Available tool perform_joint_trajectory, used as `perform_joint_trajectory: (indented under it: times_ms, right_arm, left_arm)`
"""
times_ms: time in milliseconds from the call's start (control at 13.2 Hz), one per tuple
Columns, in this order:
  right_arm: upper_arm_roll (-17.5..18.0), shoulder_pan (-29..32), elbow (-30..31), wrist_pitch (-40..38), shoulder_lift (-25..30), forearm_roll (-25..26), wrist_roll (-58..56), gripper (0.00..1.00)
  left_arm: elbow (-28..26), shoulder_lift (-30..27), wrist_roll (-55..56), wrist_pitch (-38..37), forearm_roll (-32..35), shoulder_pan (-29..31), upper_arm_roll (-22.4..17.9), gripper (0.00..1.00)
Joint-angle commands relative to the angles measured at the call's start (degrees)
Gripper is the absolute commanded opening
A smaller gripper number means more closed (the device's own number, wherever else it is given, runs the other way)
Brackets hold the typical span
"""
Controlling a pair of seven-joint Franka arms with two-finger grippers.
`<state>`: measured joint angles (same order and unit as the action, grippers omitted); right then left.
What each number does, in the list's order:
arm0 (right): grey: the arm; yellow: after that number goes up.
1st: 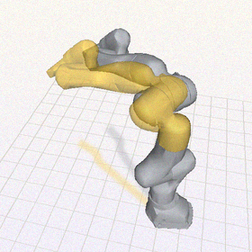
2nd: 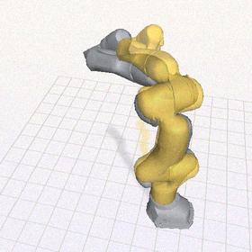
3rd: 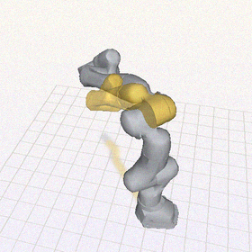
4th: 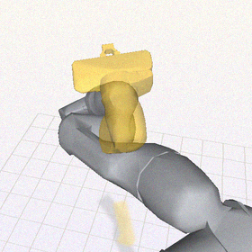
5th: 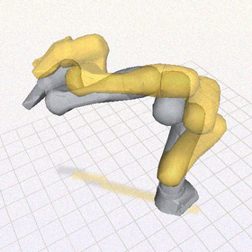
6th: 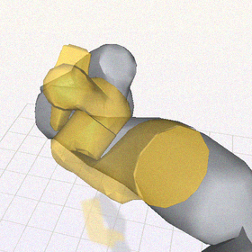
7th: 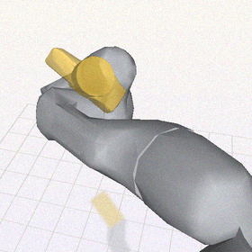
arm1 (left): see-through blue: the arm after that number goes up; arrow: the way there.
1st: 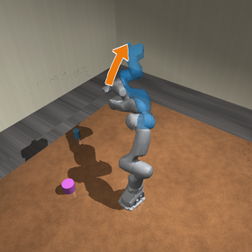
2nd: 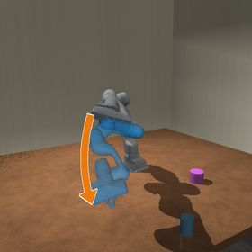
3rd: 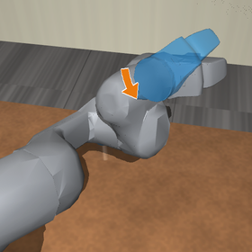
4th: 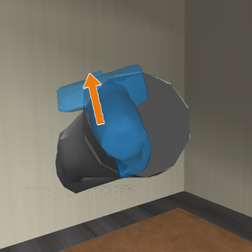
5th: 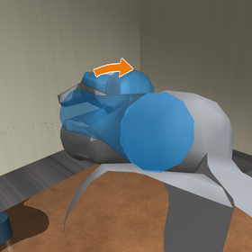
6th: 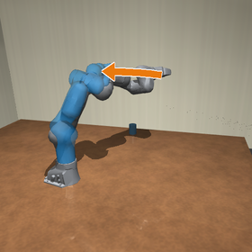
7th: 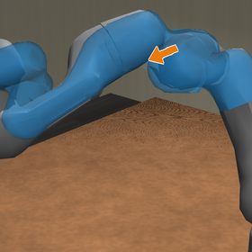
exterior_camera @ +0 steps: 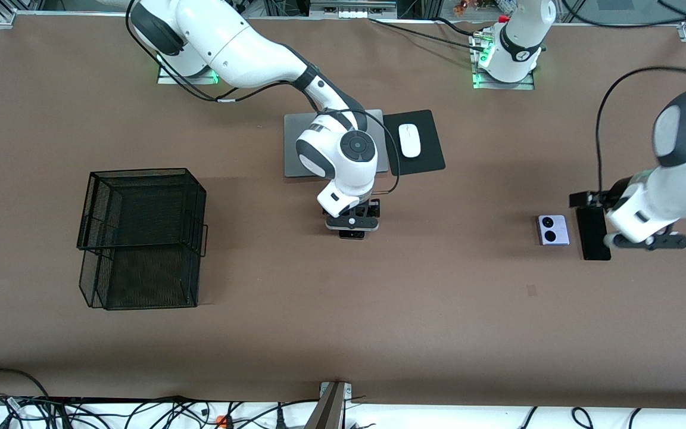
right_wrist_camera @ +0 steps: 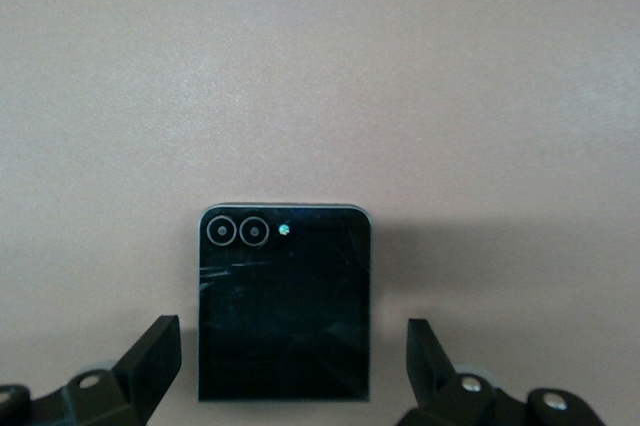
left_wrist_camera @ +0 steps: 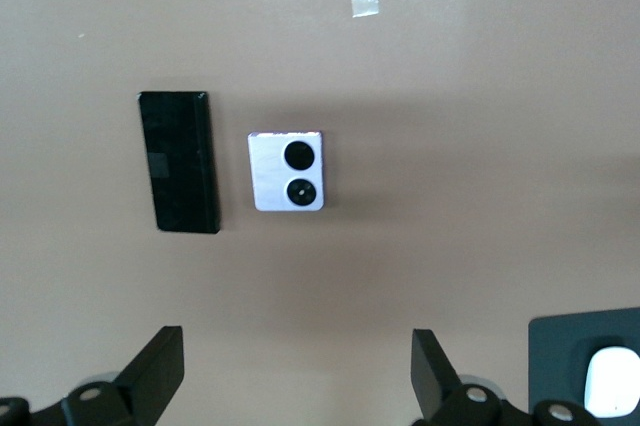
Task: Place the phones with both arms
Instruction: 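Grasp the black phone with the right gripper, the white phone with the left gripper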
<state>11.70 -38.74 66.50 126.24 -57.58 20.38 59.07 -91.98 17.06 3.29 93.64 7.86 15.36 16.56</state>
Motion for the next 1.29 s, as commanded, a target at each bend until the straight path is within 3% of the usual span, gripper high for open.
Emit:
perform_joint_trajectory:
  times_ms: [0, 152, 380, 684, 988, 1217]
  right_arm:
    - [0.0, -0.4, -2.2, 0.9, -1.7, 1.2, 2.2, 1.00]
    - [0.0, -0.3, -2.2, 1.0, -2.5, 1.2, 2.2, 1.00]
    - [0.0, -0.3, -2.2, 1.7, -3.0, 1.2, 2.2, 1.00]
    - [0.0, -0.3, -2.0, 1.6, -3.0, 1.1, 2.1, 0.99]
    - [0.0, -0.3, -1.9, 1.3, -2.8, 1.0, 1.7, 0.61]
    - [0.0, -0.2, -1.9, 1.1, -2.6, 1.1, 1.1, 0.24]
  left_arm:
    - [-7.7, -0.7, -1.4, 9.3, -1.0, 2.5, 0.6, 1.00]
    - [-12.4, -0.5, -1.4, 15.8, 0.2, 2.8, 0.4, 1.00]
    - [-20.9, 2.7, -1.4, 33.7, 1.3, 4.9, 0.4, 1.00]
    - [-21.7, 9.7, -1.4, 39.9, 9.5, 6.3, 0.4, 1.00]
    - [-23.9, 11.0, -1.4, 40.6, 9.8, 6.7, 0.5, 1.00]
    - [-23.7, 12.4, -1.4, 41.5, 9.8, 6.7, 0.7, 1.00]
